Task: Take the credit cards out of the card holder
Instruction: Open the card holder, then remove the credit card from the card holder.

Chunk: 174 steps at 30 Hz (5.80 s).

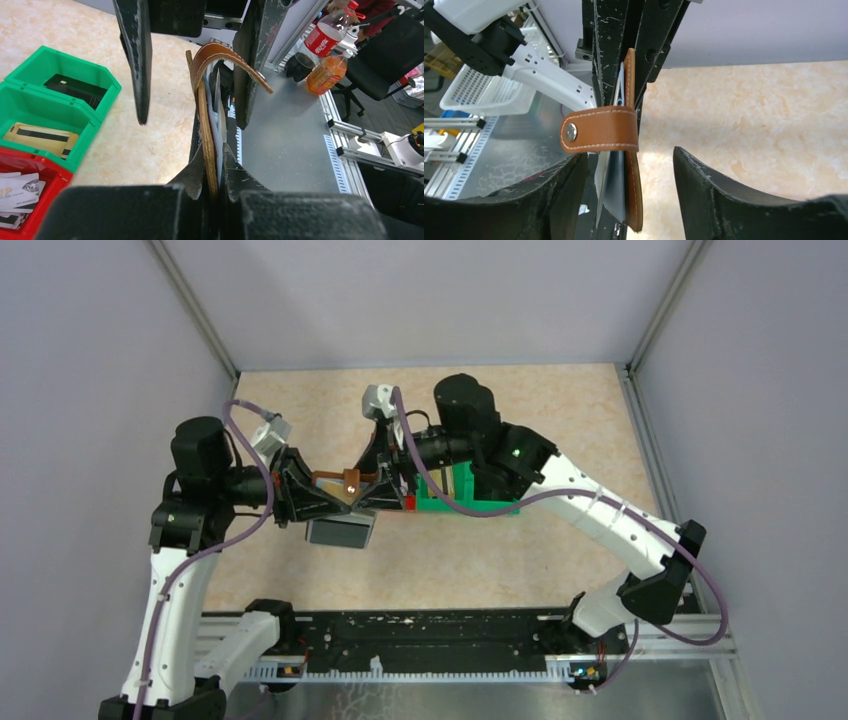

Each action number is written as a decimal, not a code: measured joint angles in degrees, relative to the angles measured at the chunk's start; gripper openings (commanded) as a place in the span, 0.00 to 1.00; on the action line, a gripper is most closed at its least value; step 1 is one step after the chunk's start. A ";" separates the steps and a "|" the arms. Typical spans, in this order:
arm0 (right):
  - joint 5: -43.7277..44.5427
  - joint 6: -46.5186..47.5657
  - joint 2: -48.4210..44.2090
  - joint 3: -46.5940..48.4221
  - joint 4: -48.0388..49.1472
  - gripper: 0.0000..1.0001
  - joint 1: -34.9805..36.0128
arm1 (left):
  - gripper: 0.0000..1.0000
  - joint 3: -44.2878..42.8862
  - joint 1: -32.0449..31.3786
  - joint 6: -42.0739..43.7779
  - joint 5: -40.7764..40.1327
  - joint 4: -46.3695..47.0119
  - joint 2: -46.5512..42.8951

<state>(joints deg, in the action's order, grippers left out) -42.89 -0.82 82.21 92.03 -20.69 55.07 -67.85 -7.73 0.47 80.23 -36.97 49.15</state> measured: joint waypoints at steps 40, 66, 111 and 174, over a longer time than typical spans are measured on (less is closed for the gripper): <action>16.94 -47.87 -13.14 -41.72 78.71 0.00 -4.92 | 0.69 13.88 0.11 -39.91 -8.57 40.79 -6.29; 28.65 -45.72 -11.61 -49.88 88.08 0.52 0.26 | 0.00 10.82 0.11 -44.00 -7.02 42.23 -3.15; 31.43 -48.76 -9.16 -45.55 88.87 0.00 0.04 | 0.28 18.62 0.22 -52.17 -9.84 51.12 -7.48; 10.64 -45.64 -8.98 -28.92 49.24 0.34 -6.86 | 0.00 7.43 0.22 -26.34 -21.27 17.16 1.20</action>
<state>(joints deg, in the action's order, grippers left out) -32.25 -46.46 73.23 63.11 28.56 48.21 -60.42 -7.51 -25.87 58.96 -19.81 50.35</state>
